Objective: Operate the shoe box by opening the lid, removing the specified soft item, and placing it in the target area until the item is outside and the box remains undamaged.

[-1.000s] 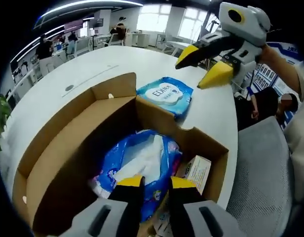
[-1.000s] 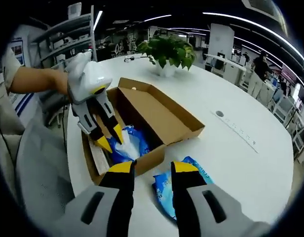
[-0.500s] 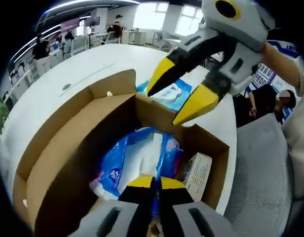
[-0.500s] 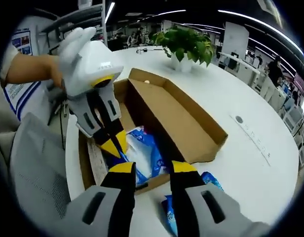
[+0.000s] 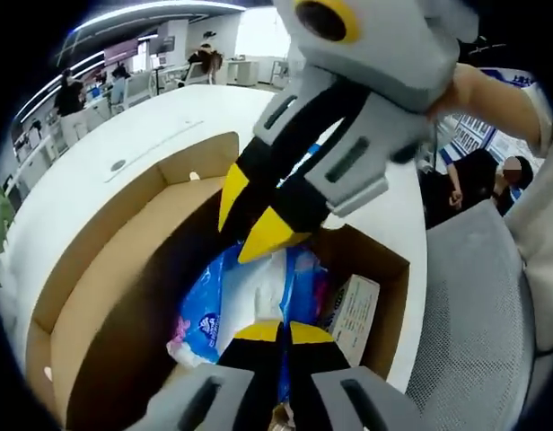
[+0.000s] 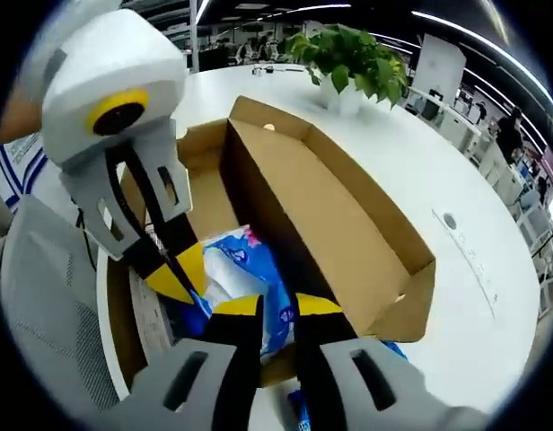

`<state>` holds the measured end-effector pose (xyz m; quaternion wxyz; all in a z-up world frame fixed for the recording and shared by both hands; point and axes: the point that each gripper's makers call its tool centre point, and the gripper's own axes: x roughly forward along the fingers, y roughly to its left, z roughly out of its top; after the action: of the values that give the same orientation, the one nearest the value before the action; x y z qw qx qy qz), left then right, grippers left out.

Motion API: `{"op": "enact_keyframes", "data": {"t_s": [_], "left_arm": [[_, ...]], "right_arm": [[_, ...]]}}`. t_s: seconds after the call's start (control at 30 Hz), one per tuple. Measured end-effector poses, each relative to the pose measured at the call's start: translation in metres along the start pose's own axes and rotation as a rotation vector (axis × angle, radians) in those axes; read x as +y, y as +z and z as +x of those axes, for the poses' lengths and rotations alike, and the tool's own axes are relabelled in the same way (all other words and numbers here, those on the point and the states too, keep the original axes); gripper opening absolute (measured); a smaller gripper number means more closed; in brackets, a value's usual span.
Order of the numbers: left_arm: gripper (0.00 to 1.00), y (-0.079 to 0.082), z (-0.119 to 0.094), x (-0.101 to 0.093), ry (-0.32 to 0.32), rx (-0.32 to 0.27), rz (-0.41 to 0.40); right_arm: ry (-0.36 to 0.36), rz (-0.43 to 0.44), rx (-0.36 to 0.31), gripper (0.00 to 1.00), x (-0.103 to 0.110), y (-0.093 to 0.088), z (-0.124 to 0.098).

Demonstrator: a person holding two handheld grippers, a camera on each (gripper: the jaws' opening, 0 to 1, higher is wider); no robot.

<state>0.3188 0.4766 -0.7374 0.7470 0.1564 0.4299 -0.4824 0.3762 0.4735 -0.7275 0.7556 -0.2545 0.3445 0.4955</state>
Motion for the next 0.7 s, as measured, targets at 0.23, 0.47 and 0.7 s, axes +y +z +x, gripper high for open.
{"op": "enact_keyframes", "data": {"t_s": [0.23,0.47,0.7], "left_arm": [[0.0,0.001,-0.005,0.003,0.006,-0.018,-0.017],[0.0,0.002,-0.012,0.005,0.013,-0.044,-0.048],[0.0,0.008,-0.026,0.004,0.024,-0.064,-0.069]], "right_arm": [[0.003,0.013,0.016,0.0,0.001,-0.002,0.008],[0.009,0.009,-0.014,0.0,0.006,0.008,0.002],[0.016,0.003,-0.049,0.0,0.01,0.02,-0.01]]}}
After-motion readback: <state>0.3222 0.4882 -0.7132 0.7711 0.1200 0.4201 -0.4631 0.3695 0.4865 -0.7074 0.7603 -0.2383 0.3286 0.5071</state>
